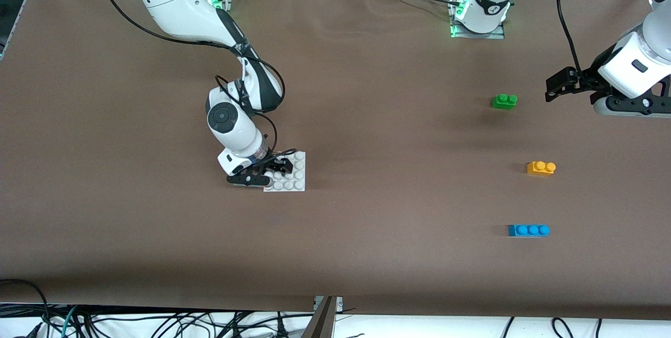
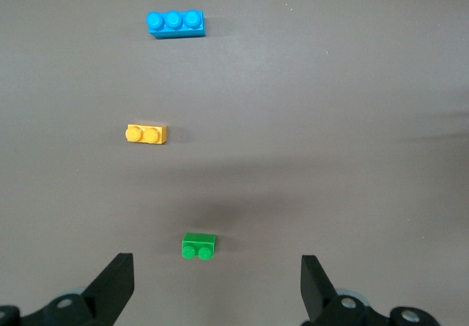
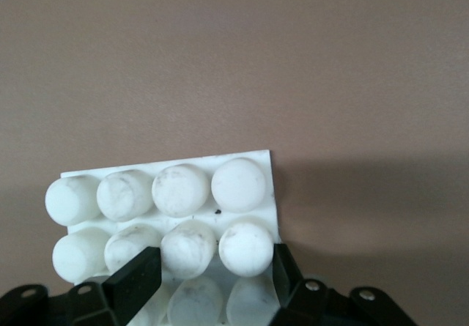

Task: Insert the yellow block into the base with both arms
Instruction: 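Slide the white base plate with the right gripper toward the table middle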

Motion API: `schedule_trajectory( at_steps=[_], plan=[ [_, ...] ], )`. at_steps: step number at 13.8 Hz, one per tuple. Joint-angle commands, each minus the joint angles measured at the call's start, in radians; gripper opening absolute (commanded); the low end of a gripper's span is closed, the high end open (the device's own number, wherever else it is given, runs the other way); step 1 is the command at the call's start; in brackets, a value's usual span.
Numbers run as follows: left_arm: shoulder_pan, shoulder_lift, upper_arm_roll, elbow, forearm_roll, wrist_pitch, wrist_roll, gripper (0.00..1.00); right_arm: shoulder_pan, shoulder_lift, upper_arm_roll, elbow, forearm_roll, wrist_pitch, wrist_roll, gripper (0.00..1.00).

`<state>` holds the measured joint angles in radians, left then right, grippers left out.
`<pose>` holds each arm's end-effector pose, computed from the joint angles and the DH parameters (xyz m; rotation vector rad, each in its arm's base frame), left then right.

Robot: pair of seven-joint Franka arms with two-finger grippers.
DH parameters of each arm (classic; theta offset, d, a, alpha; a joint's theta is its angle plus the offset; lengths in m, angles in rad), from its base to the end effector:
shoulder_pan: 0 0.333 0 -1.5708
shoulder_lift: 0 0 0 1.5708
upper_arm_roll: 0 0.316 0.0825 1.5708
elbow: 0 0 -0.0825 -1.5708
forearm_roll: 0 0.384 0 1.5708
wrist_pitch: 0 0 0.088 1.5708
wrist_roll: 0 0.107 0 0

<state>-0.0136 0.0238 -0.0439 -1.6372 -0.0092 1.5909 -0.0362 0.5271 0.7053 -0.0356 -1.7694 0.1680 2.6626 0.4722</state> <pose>0.5592 -0.0329 0.5816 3.1325 -0.0326 -0.1104 0.5974 0.3169 0.1809 -2.9815 0.1669 -0.2029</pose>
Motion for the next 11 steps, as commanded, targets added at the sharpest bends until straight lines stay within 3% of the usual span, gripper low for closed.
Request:
schedule_trajectory(
  at_steps=[1,11],
  plan=[
    [0.000,0.013,-0.001,0.031,0.002,-0.023,-0.002,1.00,0.068,0.080,-0.018,0.074,-0.005,0.034,0.084,0.70],
    [0.000,0.013,-0.001,0.031,0.002,-0.023,-0.005,1.00,0.211,0.154,-0.020,0.211,-0.005,0.033,0.241,0.70]
  ],
)
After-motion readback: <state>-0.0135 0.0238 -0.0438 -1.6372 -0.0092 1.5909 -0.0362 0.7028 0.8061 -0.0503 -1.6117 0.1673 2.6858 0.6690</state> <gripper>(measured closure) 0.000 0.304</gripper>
